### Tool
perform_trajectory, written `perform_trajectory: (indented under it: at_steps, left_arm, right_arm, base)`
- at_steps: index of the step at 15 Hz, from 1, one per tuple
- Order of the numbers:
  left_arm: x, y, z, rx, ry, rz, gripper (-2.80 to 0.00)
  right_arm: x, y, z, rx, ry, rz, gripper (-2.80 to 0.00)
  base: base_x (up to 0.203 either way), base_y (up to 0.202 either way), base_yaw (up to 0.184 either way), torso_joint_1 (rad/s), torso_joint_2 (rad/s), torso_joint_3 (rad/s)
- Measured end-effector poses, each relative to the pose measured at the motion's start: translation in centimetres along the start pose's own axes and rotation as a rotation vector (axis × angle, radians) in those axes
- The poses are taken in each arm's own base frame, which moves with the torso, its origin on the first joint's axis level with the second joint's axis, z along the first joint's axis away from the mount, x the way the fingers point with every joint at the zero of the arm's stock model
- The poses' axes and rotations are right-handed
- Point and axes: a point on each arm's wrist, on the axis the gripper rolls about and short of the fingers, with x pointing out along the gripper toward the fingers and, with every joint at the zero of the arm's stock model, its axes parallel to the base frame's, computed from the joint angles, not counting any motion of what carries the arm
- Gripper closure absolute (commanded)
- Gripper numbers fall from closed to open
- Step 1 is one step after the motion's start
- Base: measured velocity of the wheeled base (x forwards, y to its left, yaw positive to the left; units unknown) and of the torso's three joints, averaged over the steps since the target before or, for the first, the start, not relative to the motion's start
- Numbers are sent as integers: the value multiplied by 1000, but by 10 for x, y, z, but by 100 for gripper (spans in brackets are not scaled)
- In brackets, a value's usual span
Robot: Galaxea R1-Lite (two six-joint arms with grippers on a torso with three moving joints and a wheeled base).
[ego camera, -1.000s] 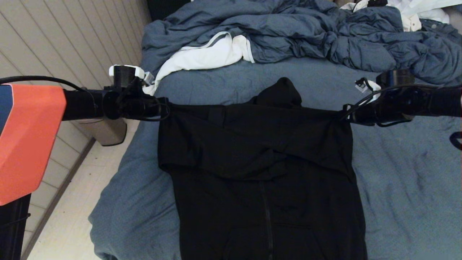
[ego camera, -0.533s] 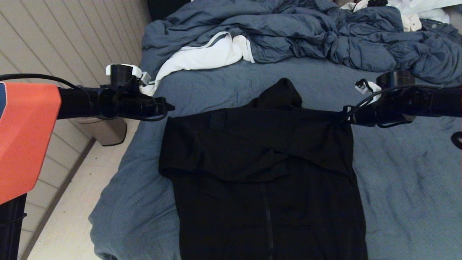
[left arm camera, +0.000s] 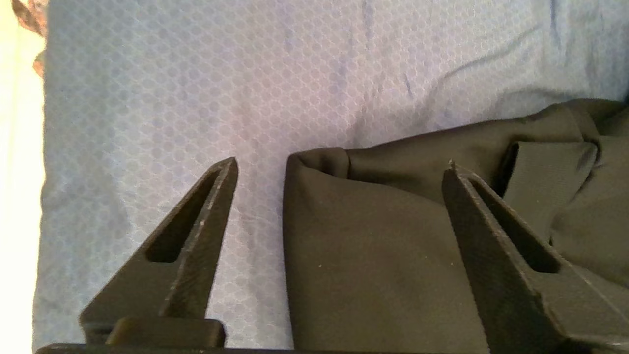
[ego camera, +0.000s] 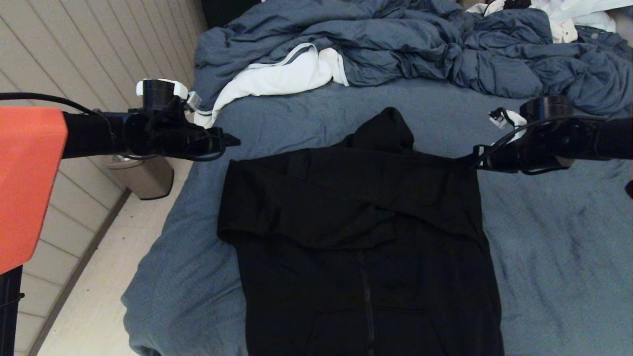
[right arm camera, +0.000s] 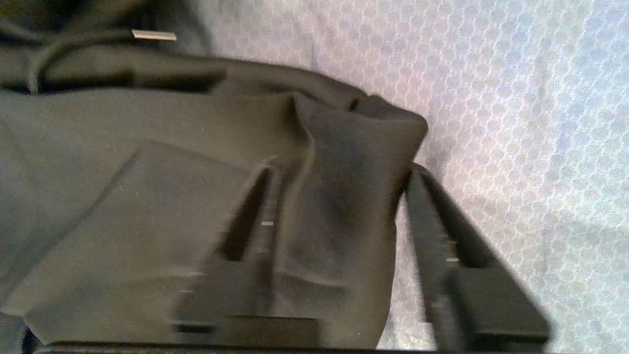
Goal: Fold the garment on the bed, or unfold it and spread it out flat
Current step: Unfold the black sweatshirt
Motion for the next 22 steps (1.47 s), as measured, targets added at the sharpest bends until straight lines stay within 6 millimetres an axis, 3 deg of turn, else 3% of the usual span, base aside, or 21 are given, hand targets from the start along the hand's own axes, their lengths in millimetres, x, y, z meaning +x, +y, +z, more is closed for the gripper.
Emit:
perform_trajectory:
  at_steps: [3, 7, 8, 9, 12, 15, 19, 22]
  left_arm:
    - [-9, -3, 5, -4, -2, -1, -280]
    - [-50, -14, 18, 3, -31, -7, -280]
    - [-63, -17, 20, 6, -38, -7, -280]
    - [-76, -19, 21, 7, -38, -7, 0]
    - [-105, -23, 14, 0, -13, -1, 0]
    - [-113, -19, 5, -24, 14, 2, 0]
    - [-121, -14, -34, -52, 100, 19, 0]
    - [-152, -17, -55, -37, 45, 49, 0]
  right_arm:
    - [-8, 1, 7, 0, -22, -4, -280]
    - [-42, 10, 20, -7, -72, -10, -280]
    - [-52, 13, 21, -8, -79, -13, -80]
    - [-63, 16, 21, -9, -83, -14, 0]
    - [-89, 24, 13, -9, -72, -14, 0]
    - [-96, 38, -5, 5, -17, 59, 0]
    - [-97, 79, -40, -5, 96, 218, 0]
    - [-122, 91, -54, -11, 84, 232, 0]
  base:
    - [0, 0, 0, 0, 0, 0]
    - [0, 0, 0, 0, 0, 0]
    - [0, 0, 0, 0, 0, 0]
    - [0, 0, 0, 0, 0, 0]
    - [0, 0, 0, 0, 0, 0]
    - [0, 0, 0, 0, 0, 0]
    - [0, 0, 0, 0, 0, 0]
    - [0, 0, 0, 0, 0, 0]
